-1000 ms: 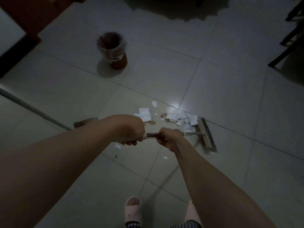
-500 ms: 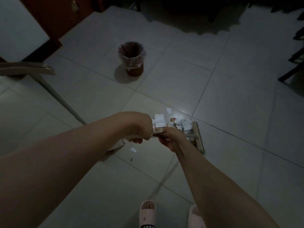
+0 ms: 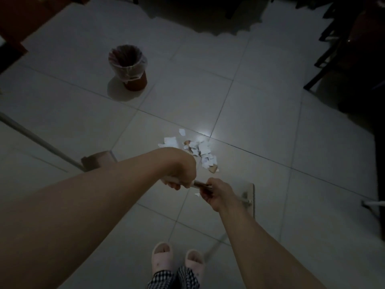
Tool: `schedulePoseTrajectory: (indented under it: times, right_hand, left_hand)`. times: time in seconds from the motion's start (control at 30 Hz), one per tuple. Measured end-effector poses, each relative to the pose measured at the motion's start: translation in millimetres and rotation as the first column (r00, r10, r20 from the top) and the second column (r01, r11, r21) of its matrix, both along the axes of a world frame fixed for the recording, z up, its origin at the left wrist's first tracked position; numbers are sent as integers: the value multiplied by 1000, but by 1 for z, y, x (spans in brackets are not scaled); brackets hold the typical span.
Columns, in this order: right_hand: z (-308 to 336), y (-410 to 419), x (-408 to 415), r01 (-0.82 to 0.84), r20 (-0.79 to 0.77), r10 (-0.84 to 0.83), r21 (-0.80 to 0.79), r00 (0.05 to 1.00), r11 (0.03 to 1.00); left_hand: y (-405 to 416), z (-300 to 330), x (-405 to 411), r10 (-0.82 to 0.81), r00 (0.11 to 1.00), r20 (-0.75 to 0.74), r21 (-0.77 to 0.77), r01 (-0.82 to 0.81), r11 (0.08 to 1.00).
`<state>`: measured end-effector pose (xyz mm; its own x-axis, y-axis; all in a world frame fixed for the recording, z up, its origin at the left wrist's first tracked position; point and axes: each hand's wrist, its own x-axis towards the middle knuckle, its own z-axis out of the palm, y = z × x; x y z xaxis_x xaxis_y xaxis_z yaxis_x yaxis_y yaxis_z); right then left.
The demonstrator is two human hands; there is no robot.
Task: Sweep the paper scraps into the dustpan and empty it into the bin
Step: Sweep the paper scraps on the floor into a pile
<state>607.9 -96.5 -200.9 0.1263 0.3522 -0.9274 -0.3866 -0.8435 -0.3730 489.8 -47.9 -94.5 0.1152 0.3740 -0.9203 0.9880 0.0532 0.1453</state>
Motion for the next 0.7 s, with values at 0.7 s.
schedulePoseTrajectory:
  times: [0.7]
  right_hand:
    - [-24,59,-188,-101,-183,116,92,976,991]
  left_hand:
    - [35,-7,-192,129,989,-75,168,-115,979]
